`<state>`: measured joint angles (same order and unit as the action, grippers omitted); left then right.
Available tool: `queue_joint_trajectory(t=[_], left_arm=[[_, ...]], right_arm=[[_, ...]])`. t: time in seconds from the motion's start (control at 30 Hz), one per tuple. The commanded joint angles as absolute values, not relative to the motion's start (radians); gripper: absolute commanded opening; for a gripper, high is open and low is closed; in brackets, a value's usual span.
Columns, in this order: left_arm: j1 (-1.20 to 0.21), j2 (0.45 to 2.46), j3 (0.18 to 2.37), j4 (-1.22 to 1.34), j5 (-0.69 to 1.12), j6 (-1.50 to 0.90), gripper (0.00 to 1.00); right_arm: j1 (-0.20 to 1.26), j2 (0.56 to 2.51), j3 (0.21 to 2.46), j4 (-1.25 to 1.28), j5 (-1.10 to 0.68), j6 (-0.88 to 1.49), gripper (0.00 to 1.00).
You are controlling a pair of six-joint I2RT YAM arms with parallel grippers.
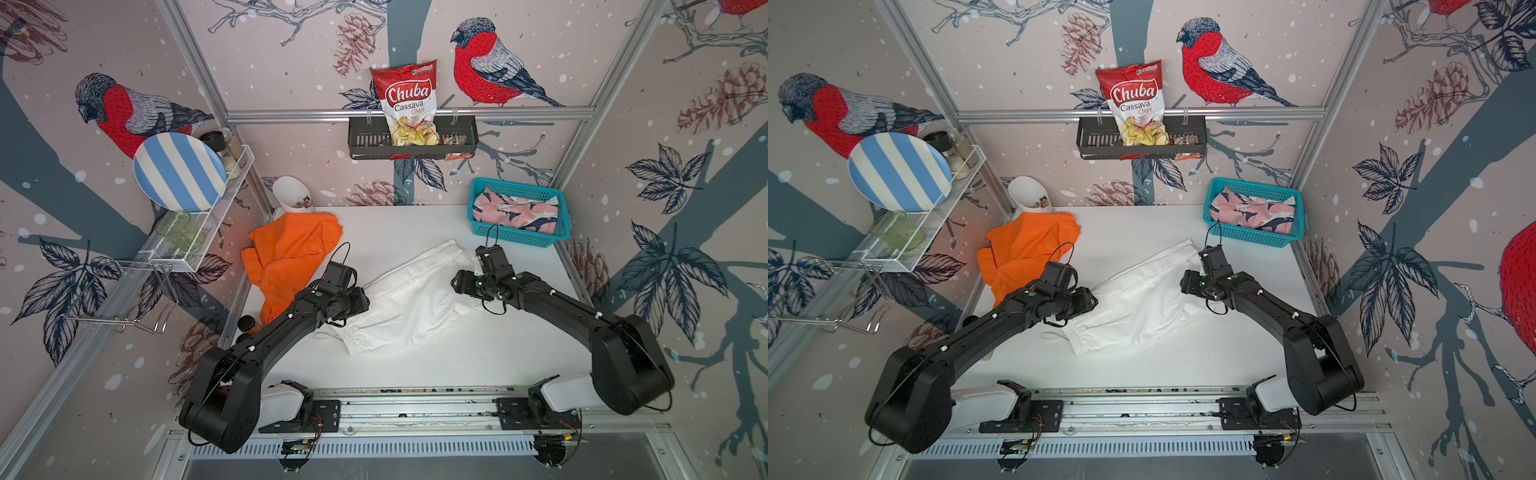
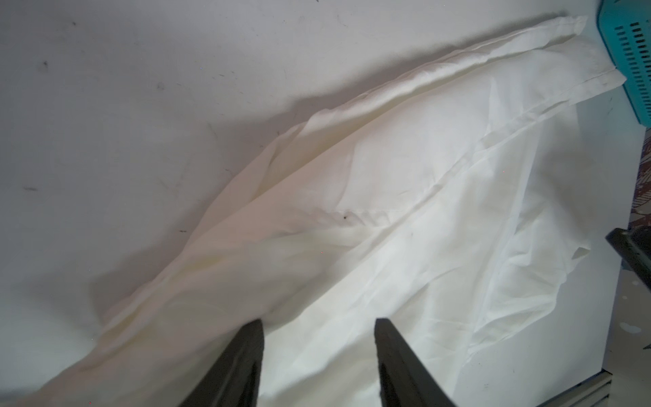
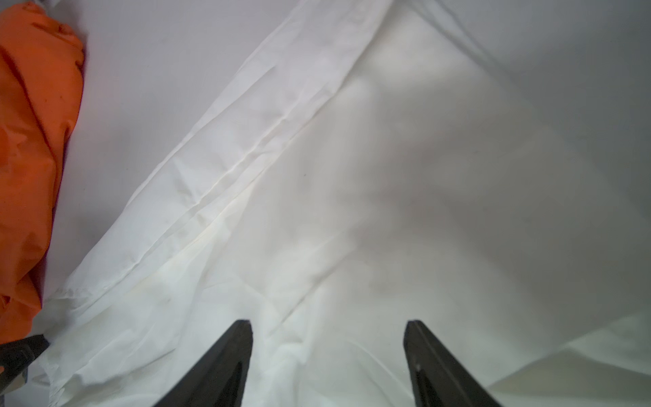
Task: Roll up the shorts
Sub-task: Adjust the shorts at the center of the board.
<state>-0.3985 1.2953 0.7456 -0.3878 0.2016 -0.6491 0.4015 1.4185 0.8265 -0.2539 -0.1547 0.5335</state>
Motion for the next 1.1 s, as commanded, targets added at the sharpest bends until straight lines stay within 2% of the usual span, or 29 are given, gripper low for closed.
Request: queue_joint_trajectory(t=[0.0,0.1,0.17,0.33,0.43,0.67,0.73,0.8,0.9,1.07], left_arm=[[-0.402,1.326,0.779,-0.322,0.33,-0.565,0.53],[-0.416,1.308,0.785,-0.287,0.437,-0.558,0.53],[-0.436,1.281,0.792,-0.311,0.429,-0.558,0.54],[-0.464,1.258,0.76,-0.379,0.37,-0.566,0.56],[-0.464,1.273,0.72,-0.379,0.33,-0.578,0.56],[-0.464,1.412,0.771,-0.367,0.224,-0.541,0.55],[-0.463,1.437,0.821,-0.387,0.145,-0.53,0.54],[-0.452,1.449,0.868,-0.387,0.063,-0.518,0.54],[-0.402,1.466,0.908,-0.347,-0.002,-0.507,0.55],[-0.284,1.494,0.917,-0.278,0.018,-0.512,0.54]], right_arm=[[0.376,1.421,0.833,-0.105,-0.323,0.504,0.72],[0.39,1.537,0.946,-0.098,-0.414,0.511,0.75],[0.394,1.624,0.997,-0.093,-0.424,0.536,0.77],[0.374,1.785,1.108,-0.089,-0.339,0.601,0.9],[0.356,1.87,1.182,-0.116,-0.277,0.616,0.94],[0.311,2.033,1.345,-0.06,-0.349,0.669,0.91],[0.294,2.039,1.362,0.075,-0.456,0.719,0.9],[0.268,2.04,1.347,0.313,-0.578,0.827,0.89],[0.225,2.051,1.351,0.522,-0.62,0.954,0.87],[0.177,1.998,1.412,0.274,-0.583,0.882,0.82]])
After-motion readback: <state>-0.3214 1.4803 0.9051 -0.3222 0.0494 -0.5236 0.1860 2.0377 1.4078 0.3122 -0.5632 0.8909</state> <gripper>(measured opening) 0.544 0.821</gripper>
